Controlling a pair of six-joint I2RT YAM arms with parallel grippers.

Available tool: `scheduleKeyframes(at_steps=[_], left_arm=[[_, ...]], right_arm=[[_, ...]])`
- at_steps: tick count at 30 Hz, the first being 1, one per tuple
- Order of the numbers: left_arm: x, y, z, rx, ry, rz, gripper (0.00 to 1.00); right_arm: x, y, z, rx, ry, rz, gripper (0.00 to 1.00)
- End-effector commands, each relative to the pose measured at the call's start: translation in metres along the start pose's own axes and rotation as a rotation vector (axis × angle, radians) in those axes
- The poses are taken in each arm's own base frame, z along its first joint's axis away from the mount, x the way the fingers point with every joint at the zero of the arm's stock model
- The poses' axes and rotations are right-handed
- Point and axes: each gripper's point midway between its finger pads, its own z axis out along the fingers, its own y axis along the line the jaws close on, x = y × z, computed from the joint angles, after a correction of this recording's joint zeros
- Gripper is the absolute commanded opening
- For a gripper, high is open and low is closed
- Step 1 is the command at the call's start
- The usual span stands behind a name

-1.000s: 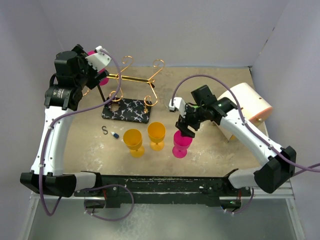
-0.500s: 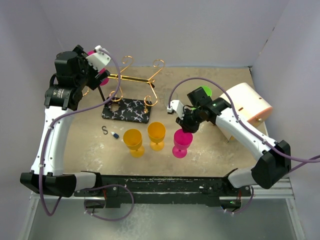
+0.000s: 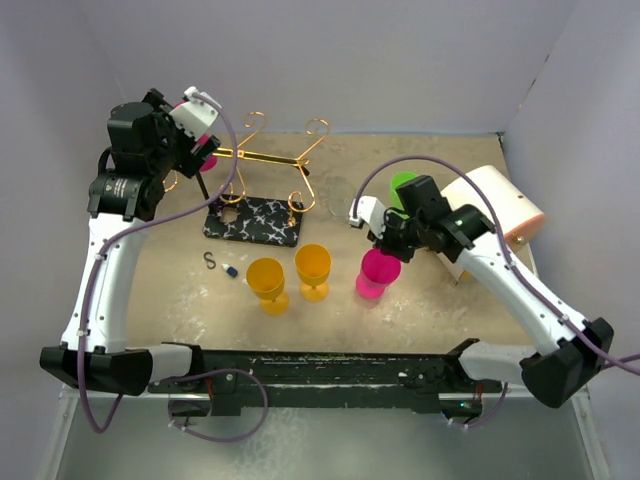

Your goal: Place the wine glass upside down on the wine glass rack

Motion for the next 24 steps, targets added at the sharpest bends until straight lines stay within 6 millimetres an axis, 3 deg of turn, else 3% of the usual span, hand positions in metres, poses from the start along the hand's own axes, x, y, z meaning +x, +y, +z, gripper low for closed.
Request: scheduleKeyframes(at_steps=[1,7,19,24], left_arm=[[-0.036,0.026,-0.020,-0.081,-0.129,-0.071,0.99],[-0.055,0.017,-0.027,-0.007,-0.210,-0.172,0.99],[-0.117,-0.046,-0.047,0.415,-0.442,-0.420,0.99],[-0.138,-0.073,-0.058,0.632,-0.506,-0.557,0.99]], right_arm=[[-0.003,-0.023,-0.036,0.135,-0.032,-0.029,0.00],[-0.027,-0.055,-0.092,0.282,-0.153,-0.007,0.00],[-0.108,-0.095,-0.201,0.600,-0.469,-0.057,0.00],[-0.152,-0.109,-0.233,0.632,-0.619,-0.033,0.00]])
